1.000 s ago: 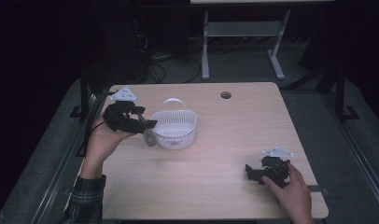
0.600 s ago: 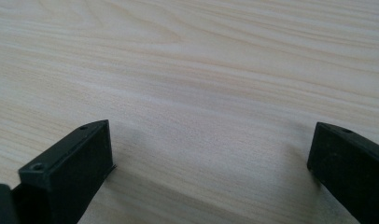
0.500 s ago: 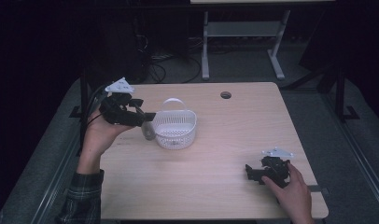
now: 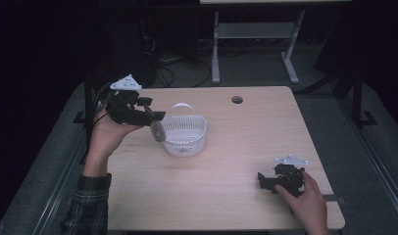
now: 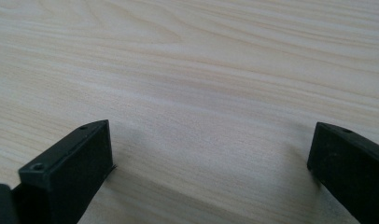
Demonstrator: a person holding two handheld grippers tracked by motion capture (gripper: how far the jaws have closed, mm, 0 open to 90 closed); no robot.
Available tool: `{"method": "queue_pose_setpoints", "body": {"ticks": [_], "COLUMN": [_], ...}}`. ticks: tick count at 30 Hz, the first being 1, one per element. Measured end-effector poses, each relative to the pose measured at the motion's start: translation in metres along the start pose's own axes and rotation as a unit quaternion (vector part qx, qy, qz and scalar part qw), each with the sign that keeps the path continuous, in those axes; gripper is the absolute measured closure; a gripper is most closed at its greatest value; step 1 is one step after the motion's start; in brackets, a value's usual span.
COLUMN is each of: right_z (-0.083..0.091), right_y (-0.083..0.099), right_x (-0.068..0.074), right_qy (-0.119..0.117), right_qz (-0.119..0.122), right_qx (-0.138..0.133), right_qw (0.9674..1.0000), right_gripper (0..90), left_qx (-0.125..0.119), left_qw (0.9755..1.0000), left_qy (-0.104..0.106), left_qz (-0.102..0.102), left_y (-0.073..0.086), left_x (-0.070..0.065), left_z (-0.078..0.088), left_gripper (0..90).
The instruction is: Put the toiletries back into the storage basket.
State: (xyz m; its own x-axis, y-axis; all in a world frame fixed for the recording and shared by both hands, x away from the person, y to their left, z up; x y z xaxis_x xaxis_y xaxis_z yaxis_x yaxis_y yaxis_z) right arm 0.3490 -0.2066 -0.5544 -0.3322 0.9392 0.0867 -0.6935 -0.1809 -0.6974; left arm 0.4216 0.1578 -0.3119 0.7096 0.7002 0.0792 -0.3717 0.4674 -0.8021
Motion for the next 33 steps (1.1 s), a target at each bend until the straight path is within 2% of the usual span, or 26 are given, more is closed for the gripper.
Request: {"method": "queue_pose_setpoints", "body": {"ticks": [12, 15, 33], "right_z": [0.0, 0.0, 0.0], "right_y": [0.0, 0.0, 0.0], "right_x": [0.0, 0.0, 0.0], "right_qy": [0.0, 0.0, 0.0], "right_qz": [0.0, 0.0, 0.0], "right_qx": [0.0, 0.0, 0.0], "right_qw": [1.0, 1.0, 1.0], "right_gripper": [0.0, 0.0, 0.0], "left_qx": [-0.016, -0.014, -0.005], "left_qw": [0.9998, 0.9998, 0.9997], "left_qy": [0.002, 0.001, 0.0], "left_qz": [-0.012, -0.014, -0.024], "left_y": [-0.008, -0.008, 0.004], "left_x": [0.001, 0.002, 0.006], "left_z": [-0.017, -0.021, -0.049], "left_gripper": [29.6, 29.6, 29.6]}}
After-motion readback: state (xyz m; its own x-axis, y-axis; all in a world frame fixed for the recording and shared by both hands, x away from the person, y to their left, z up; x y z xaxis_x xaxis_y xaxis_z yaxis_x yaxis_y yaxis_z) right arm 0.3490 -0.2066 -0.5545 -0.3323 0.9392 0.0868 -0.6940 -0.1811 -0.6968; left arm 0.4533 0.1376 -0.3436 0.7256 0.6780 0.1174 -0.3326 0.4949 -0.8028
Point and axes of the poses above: each handheld gripper's, and its own axes: z roughly backward along the jaws, y roughly out of its underside, x roughly to its left, the point moved 10 cm from there along -z, roughly forward along the jaws, and after that the axes turned 5 degrees about -y, right-handed, at the moved point
